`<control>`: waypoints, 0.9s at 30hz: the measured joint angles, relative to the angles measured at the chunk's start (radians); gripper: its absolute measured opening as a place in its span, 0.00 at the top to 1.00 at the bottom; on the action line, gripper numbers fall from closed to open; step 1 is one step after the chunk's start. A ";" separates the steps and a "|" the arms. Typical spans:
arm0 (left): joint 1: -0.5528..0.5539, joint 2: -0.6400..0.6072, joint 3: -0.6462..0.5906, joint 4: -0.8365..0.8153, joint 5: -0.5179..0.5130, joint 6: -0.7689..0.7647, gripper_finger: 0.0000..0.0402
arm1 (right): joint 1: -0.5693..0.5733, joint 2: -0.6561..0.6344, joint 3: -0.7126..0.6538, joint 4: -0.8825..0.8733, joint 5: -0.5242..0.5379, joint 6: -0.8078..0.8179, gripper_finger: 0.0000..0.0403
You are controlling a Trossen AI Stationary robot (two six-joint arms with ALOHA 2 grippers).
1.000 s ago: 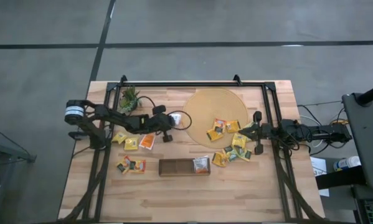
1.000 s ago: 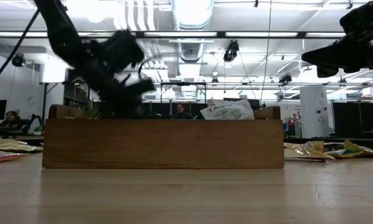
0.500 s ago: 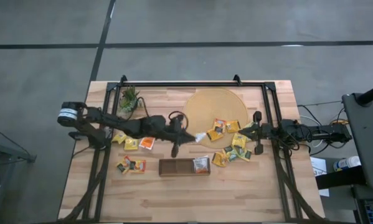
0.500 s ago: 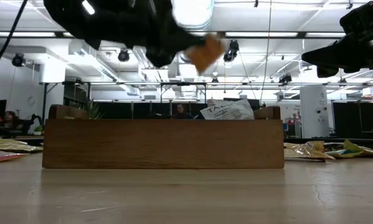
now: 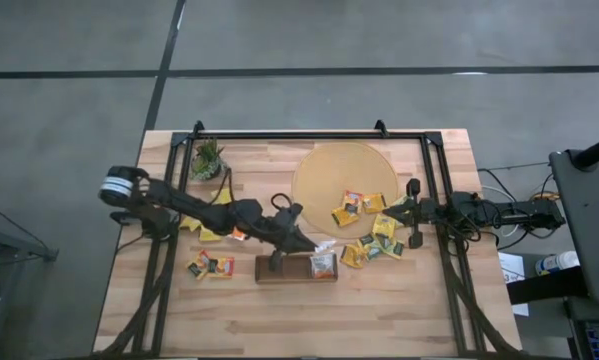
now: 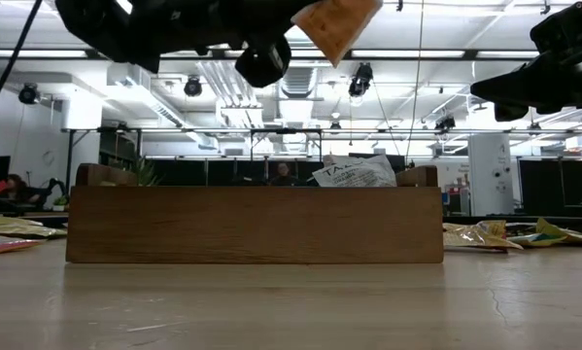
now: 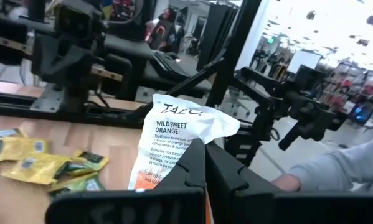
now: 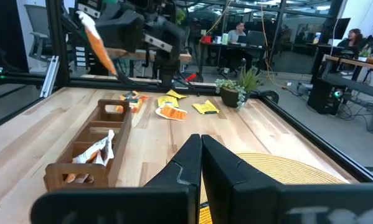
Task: Pick & Place Tea
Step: Put the white tea bag into the right section of the wooden organizer
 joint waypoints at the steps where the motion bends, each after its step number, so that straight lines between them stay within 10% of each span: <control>1: -0.004 0.013 0.000 0.013 0.001 -0.010 1.00 | 0.000 0.000 0.000 0.000 0.000 0.000 0.98; 15: -0.043 0.267 0.002 0.467 0.003 -0.235 1.00 | 0.000 0.000 0.000 0.000 0.000 0.000 0.98; 27: -0.056 0.469 0.176 0.343 -0.012 -0.319 1.00 | 0.000 0.000 0.000 0.000 0.000 0.000 0.98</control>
